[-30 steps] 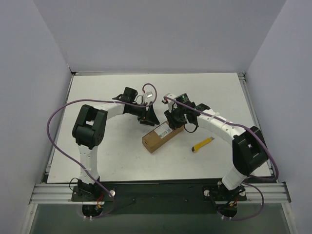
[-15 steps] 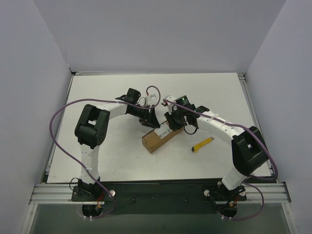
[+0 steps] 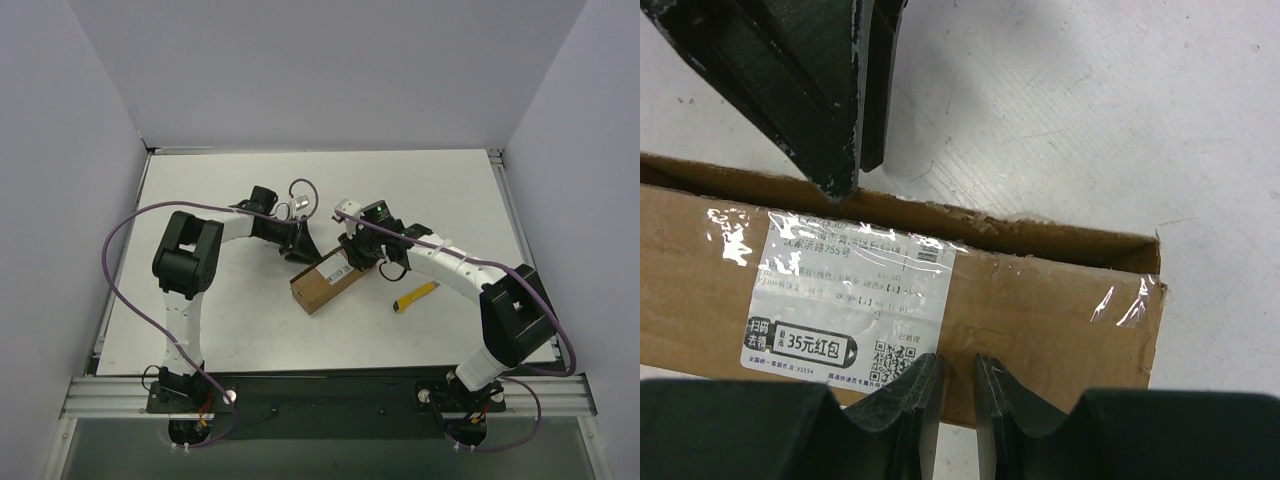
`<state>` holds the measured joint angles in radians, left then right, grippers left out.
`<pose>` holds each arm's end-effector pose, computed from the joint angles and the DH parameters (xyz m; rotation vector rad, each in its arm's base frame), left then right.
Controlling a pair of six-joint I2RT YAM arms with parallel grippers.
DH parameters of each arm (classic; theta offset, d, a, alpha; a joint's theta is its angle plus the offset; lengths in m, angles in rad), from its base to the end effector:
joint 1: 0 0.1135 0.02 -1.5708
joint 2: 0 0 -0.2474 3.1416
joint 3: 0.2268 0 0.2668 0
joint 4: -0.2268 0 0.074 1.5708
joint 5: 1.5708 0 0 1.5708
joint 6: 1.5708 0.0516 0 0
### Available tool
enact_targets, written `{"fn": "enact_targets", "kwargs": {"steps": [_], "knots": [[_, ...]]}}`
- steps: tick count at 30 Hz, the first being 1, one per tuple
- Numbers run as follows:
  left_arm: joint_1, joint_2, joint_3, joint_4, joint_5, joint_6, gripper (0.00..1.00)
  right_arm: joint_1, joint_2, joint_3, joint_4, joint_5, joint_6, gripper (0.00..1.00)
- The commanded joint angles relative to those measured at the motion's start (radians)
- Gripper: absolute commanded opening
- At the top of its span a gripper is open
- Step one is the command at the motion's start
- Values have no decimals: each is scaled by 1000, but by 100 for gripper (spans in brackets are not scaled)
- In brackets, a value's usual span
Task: Unpack the express box
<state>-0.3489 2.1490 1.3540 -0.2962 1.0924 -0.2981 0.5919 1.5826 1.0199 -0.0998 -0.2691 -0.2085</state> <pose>0.3839 -0.1884 0.0904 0.4447 2.5453 -1.6717 0.3014 0.2191 0.1968 -1.0130 2.0132 0.5080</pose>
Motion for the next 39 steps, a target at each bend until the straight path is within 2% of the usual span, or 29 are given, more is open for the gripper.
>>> {"fn": "enact_targets", "kwargs": {"steps": [1,4,7,8,11,12,15,17,21,22,26,31,35,39], "knots": [[22,37,2,49,-14,1,62,11,-4,-49,-120,7,-15,20],[22,35,28,11,-37,34,61,11,-7,-50,-123,11,-26,20],[21,22,105,-102,-80,180,49,9,-15,-64,-121,24,-49,20],[21,19,128,-174,-119,221,41,8,-25,-70,-121,27,-54,20],[13,18,207,-300,-195,370,31,2,-45,-102,-117,42,-65,21],[4,28,232,-335,-206,442,24,-1,-52,-112,-115,42,-69,20],[-12,64,309,-469,-172,516,15,-17,-72,-132,-110,45,-94,20],[-21,92,355,-563,-126,545,15,-32,-78,-139,-107,51,-117,21],[-44,81,335,-594,-104,547,28,-60,-64,-126,-91,50,-131,21],[-47,72,324,-549,-115,519,37,-61,-61,-121,-89,50,-132,21],[-38,-6,297,-474,-198,410,51,-63,-46,-103,-90,39,-135,21],[-24,-60,284,-403,-295,338,58,-61,-39,-99,-92,24,-132,21],[-22,-69,260,-365,-195,297,62,-60,-38,-103,-94,22,-131,21],[-48,-51,255,-356,-163,272,63,-60,-38,-103,-94,21,-134,22]]}}
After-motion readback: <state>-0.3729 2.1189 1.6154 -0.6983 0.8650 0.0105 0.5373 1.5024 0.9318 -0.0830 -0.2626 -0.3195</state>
